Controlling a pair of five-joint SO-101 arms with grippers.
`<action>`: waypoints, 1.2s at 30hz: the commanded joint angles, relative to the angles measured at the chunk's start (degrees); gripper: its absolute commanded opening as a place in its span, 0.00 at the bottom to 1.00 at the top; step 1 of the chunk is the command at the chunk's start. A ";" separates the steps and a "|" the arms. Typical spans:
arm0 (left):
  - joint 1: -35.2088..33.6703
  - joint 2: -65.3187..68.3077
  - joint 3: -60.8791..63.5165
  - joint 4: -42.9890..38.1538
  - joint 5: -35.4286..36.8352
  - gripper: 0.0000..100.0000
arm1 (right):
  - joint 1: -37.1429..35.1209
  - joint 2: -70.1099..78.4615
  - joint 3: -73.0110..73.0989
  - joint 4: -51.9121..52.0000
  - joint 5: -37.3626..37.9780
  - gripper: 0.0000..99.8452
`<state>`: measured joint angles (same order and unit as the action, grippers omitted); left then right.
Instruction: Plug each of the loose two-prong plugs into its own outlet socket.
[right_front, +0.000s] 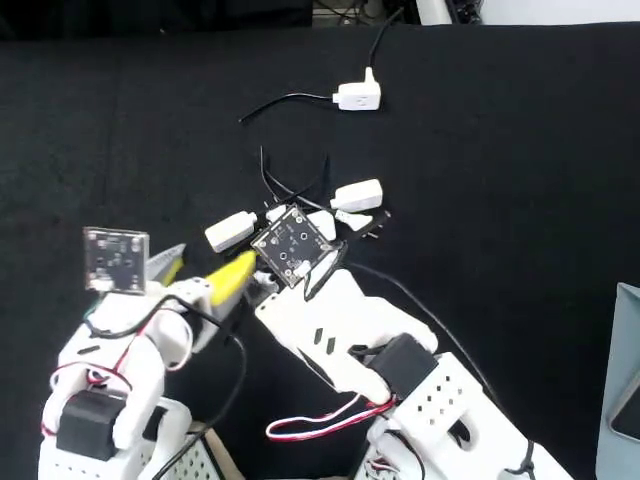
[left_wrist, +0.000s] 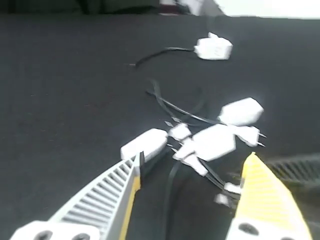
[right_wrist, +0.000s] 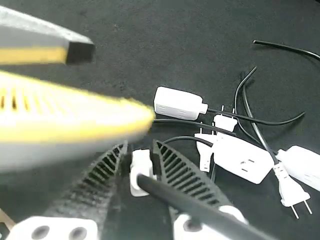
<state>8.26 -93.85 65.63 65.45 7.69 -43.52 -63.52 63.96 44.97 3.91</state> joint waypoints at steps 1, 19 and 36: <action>-8.13 0.70 -3.56 -1.05 -0.18 0.32 | 4.57 -0.84 -0.66 0.44 -0.53 0.01; -10.51 43.25 -16.48 -6.42 -22.42 0.32 | 12.04 -0.84 -0.22 0.09 -3.25 0.01; -8.31 77.54 -25.10 -27.16 -31.03 0.32 | 12.04 -0.75 0.40 0.00 -3.34 0.01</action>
<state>-1.93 -21.05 44.44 41.80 -23.08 -32.09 -63.52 63.96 45.32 1.10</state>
